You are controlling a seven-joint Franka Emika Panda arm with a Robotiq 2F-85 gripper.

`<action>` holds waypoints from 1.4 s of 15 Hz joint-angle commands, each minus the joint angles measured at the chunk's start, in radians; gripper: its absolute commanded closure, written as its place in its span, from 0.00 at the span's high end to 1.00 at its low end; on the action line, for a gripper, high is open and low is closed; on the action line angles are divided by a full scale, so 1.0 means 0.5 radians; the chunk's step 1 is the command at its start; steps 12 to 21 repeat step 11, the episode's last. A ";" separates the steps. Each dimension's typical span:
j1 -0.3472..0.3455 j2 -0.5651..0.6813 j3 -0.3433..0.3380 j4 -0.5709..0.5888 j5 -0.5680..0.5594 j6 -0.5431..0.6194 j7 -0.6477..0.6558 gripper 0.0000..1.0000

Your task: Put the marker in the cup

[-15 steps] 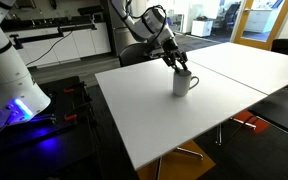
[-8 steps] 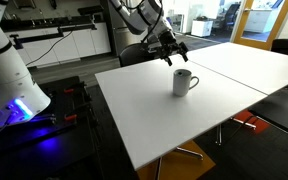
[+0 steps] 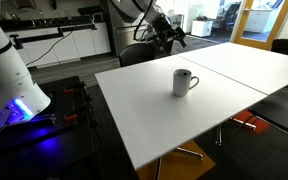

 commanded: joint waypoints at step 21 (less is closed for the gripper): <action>-0.082 -0.042 0.104 -0.040 -0.051 -0.021 0.050 1.00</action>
